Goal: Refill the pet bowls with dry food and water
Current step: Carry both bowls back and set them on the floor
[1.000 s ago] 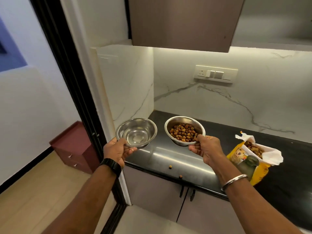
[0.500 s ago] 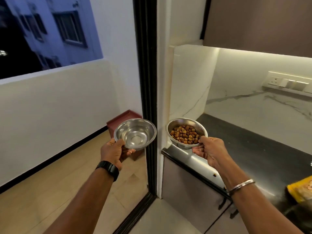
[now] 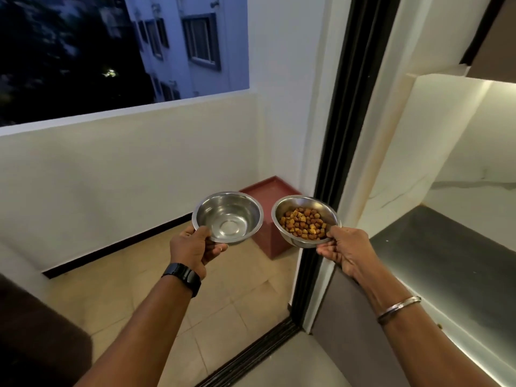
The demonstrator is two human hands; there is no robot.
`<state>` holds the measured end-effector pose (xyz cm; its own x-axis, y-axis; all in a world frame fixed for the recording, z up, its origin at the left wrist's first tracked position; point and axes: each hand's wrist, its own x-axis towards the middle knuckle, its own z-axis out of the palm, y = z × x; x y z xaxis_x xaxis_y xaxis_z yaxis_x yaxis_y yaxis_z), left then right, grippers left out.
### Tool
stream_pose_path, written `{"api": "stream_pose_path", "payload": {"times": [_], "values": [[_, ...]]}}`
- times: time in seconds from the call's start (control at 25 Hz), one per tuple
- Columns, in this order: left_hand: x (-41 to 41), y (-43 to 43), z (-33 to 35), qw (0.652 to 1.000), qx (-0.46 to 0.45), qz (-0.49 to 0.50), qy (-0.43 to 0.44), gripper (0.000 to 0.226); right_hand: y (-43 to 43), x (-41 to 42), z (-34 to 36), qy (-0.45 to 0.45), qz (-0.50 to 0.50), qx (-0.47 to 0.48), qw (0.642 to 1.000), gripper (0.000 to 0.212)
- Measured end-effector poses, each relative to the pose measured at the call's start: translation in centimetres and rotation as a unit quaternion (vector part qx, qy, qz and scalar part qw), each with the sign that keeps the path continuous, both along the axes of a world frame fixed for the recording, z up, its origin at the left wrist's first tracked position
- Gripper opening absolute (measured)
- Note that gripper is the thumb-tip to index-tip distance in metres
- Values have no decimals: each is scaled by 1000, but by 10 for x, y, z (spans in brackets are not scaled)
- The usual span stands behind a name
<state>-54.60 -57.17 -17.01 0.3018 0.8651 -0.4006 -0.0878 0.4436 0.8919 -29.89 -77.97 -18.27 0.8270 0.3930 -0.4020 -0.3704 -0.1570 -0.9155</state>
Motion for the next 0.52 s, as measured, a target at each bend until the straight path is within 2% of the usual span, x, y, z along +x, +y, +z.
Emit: {"api": "stream_pose_path", "payload": {"times": [0.24, 0.52], "values": [[-45, 36, -4, 998, -1, 67, 2, 26, 72, -22, -5, 11, 76, 5, 997, 18], [-62, 59, -13, 989, 0, 150, 2, 32, 147, -17, -9, 6, 154, -3, 988, 13]]}}
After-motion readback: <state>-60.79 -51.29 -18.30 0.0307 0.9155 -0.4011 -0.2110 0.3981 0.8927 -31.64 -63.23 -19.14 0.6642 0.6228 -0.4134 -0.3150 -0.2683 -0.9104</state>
